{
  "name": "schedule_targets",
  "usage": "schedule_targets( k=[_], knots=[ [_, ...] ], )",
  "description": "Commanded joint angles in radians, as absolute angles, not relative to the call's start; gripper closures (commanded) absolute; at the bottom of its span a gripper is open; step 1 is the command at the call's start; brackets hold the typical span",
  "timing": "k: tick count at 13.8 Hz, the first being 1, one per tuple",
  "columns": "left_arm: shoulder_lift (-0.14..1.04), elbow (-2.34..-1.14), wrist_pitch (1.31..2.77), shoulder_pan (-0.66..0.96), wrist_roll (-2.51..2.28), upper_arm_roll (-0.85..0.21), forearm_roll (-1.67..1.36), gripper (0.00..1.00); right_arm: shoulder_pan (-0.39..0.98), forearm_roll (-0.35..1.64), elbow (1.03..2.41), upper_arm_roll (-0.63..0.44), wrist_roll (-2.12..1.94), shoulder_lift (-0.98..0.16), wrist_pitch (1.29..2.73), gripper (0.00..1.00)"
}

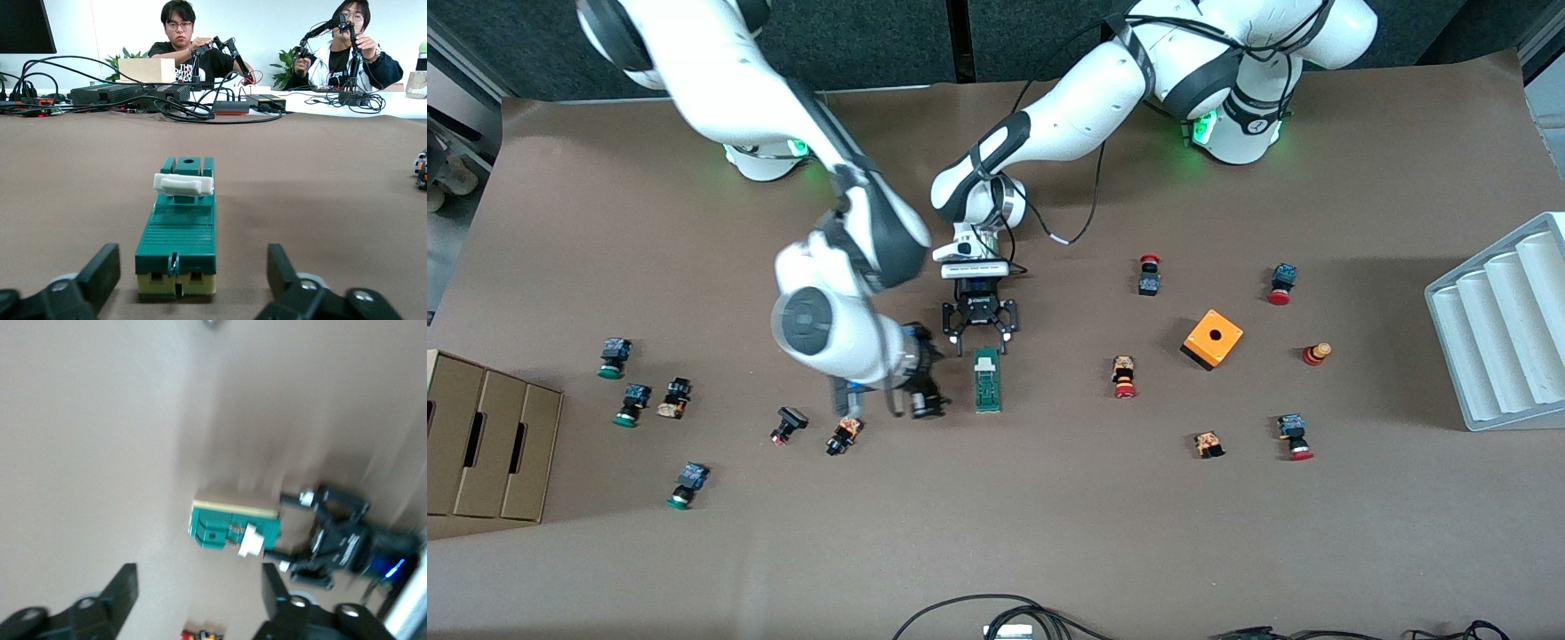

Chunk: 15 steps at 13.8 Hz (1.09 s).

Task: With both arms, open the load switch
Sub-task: 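Release the switch with the right gripper while the left gripper lifts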

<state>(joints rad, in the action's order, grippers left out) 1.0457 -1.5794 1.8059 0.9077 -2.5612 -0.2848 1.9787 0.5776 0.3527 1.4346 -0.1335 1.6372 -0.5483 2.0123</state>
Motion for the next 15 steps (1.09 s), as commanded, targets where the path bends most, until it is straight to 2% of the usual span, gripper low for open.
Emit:
schedule_targets(
  k=[1,6,10,13,15],
  knots=[
    [1.043,-1.559,1.799,0.917,-2.530,-0.281,1.980,0.00,0.471,0.290,1.502,-0.112,1.374,-0.407,1.895,0.02],
    [0.994,-1.603,1.805,0.913,-2.485,-0.282,1.976,0.00,0.257,0.275,1.682,-0.112,0.779,-0.140,1.796,0.01],
    [0.970,-1.603,1.809,0.913,-2.442,-0.285,1.928,0.00,0.120,0.125,1.772,-0.115,0.343,0.039,1.704,0.01],
    [0.942,-1.605,1.810,0.913,-2.402,-0.288,1.887,0.00,0.040,0.000,1.776,-0.136,0.019,0.072,1.709,0.01],
    [0.908,-1.605,1.815,0.911,-2.350,-0.290,1.840,0.00,0.008,-0.005,1.770,-0.159,-0.133,0.068,1.730,0.01]
  ],
)
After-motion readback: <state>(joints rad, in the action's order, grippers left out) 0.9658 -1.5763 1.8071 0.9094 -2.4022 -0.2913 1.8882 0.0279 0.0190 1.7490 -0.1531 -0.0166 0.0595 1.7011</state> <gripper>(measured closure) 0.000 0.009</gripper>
